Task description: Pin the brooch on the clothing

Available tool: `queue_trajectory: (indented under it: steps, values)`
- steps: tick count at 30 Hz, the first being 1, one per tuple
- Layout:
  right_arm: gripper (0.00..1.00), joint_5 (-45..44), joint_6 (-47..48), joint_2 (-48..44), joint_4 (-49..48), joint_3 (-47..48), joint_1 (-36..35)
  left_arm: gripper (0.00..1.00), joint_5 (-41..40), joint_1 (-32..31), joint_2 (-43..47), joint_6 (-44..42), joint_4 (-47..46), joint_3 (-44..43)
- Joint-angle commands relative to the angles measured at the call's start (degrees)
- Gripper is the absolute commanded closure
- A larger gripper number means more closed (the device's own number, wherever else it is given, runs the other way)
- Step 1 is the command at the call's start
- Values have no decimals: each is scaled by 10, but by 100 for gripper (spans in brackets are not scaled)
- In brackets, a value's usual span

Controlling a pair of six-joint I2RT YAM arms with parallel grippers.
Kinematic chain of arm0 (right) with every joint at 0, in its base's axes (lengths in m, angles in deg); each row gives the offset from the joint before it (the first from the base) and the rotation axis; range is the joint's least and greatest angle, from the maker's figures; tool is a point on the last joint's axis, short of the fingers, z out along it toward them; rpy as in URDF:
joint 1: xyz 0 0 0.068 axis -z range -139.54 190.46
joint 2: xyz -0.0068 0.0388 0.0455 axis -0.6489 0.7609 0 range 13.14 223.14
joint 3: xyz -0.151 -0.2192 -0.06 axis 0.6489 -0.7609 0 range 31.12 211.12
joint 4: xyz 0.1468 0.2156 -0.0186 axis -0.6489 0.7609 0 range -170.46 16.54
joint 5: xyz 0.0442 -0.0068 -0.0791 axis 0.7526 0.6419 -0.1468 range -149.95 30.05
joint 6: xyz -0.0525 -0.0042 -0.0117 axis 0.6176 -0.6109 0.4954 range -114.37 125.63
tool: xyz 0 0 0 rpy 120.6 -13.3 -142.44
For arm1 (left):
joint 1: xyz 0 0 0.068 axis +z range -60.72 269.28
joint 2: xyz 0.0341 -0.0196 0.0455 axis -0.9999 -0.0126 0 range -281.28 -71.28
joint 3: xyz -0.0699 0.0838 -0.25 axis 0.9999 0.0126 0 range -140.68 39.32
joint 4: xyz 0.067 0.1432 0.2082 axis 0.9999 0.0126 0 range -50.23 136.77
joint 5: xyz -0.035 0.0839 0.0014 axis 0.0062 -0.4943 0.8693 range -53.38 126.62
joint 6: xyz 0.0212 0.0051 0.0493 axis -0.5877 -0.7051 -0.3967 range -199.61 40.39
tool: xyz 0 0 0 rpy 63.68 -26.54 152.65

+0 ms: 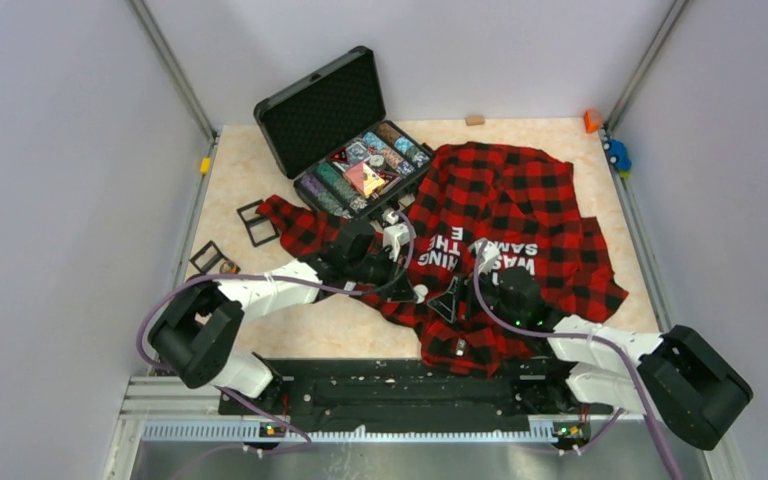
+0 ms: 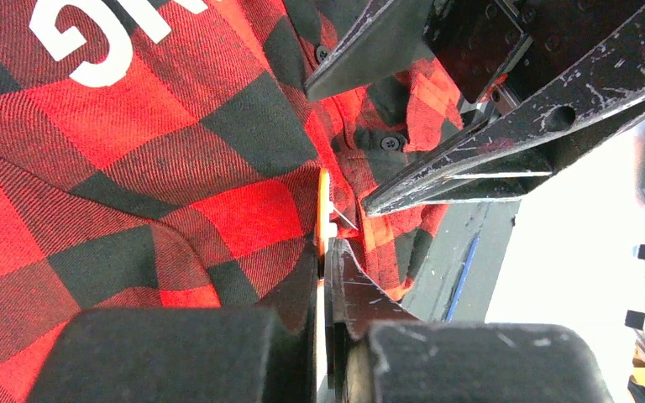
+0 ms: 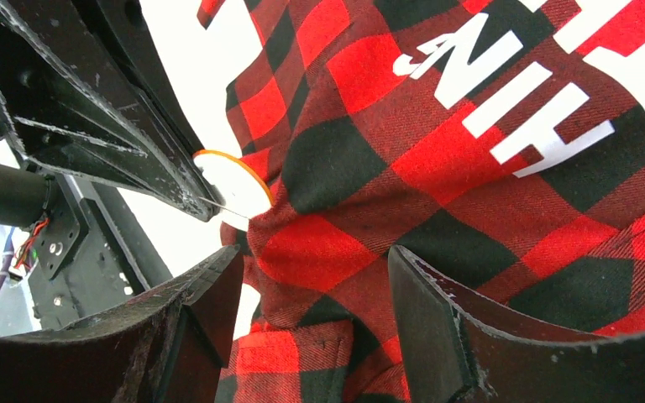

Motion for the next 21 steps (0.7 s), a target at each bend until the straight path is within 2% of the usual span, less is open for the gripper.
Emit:
queue_trajectory:
  steps: [1,16,21]
  values:
    - [34,29,5,16,-61,22,15,100,40,0,-7,-13,-30,-5]
    - [36,52,-8,67,-102,32,17,100,53,1,-16,-11,-43,-2]
    - [38,48,-14,88,-86,48,17,100,74,1,-12,-23,-55,7]
